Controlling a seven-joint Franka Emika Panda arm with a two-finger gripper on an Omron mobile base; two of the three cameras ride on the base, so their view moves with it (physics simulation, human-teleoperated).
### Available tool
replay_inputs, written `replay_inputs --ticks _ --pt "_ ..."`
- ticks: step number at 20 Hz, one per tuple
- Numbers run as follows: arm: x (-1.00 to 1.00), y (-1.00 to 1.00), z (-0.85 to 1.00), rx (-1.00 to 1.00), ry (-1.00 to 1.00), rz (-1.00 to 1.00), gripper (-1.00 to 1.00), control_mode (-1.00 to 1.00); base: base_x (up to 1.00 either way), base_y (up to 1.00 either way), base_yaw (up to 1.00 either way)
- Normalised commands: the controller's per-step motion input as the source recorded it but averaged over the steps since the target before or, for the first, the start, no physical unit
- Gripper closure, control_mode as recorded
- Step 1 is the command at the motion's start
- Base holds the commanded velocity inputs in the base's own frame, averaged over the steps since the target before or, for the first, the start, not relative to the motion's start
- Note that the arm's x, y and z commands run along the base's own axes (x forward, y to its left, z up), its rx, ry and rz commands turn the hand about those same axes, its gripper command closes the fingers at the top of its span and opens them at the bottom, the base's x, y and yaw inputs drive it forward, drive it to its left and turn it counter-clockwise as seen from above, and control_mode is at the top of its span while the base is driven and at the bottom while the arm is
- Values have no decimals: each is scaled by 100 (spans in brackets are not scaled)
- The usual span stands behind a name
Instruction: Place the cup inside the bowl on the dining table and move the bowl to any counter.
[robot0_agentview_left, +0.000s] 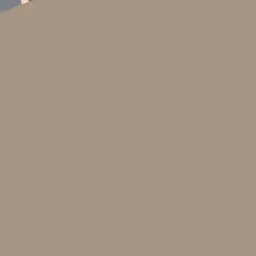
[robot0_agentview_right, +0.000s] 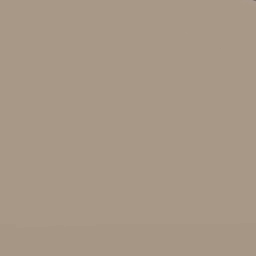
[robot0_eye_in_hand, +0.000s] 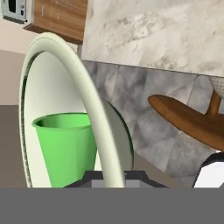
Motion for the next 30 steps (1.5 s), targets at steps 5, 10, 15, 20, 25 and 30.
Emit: replay_inputs --ticks 5,10,15,20,25,30 --pt "0 0 0 0 0 0 100 100 -73 82 6" --pt "0 0 0 0 0 0 100 100 -26 100 0" --pt "0 0 0 0 0 0 100 100 -2 100 0" --pt "0 0 0 0 0 0 100 100 0 100 4" --pt "0 0 0 0 0 0 100 100 23 100 9" --pt "0 0 0 0 0 0 100 100 89 92 1"
